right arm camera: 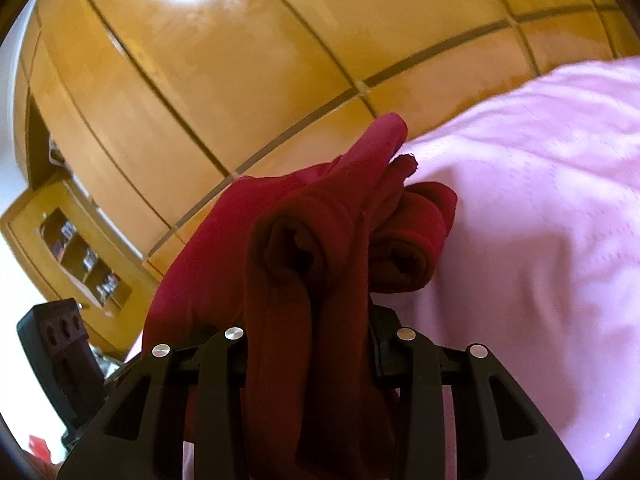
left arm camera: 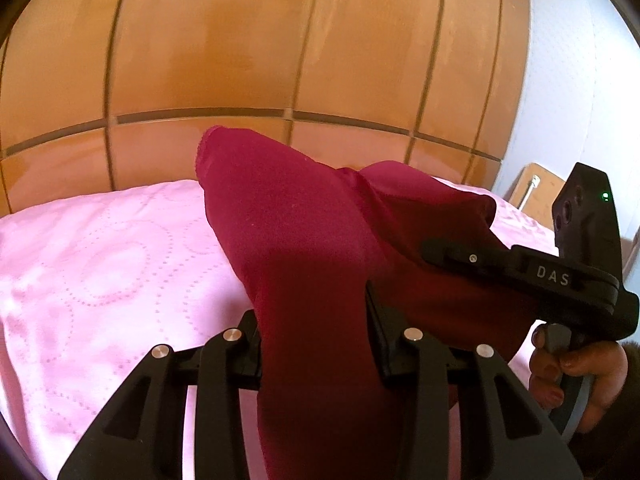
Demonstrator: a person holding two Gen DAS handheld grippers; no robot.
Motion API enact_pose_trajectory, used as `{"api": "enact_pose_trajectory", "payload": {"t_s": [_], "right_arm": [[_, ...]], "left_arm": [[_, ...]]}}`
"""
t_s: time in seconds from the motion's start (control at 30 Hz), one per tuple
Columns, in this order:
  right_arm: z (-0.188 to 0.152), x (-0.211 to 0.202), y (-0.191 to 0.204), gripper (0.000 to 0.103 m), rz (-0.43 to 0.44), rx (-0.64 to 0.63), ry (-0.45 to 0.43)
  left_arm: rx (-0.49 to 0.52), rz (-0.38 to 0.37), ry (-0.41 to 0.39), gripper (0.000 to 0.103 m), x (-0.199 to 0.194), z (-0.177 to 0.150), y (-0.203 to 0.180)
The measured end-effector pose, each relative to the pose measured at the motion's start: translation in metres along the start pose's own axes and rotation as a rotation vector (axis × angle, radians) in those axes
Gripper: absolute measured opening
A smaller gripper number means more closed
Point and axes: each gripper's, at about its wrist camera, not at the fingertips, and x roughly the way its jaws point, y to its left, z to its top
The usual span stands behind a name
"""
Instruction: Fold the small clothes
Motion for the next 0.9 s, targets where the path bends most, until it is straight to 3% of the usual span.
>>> {"api": "enact_pose_trajectory", "payload": {"t_s": [0.43,0.8,0.9], "right_arm": [[0.013,0.043,0.047,0.034,0.049,-0.103,0.030],[0.022,0.079,0.062,0.034,0.010,-0.189,0.008],[0.018,0.094,0.058,0.034,-0.040,-0.215,0.027]], "left_arm": [[-0.052,0.099,-0.063,0.037,-0.019,0.010,0.049],[-0.071,0.134,-0.074,0.037,0.013,0.018,0.071],[-0.088,0.140,-0.030,0.038,0.039,0.014,0.080]]}}
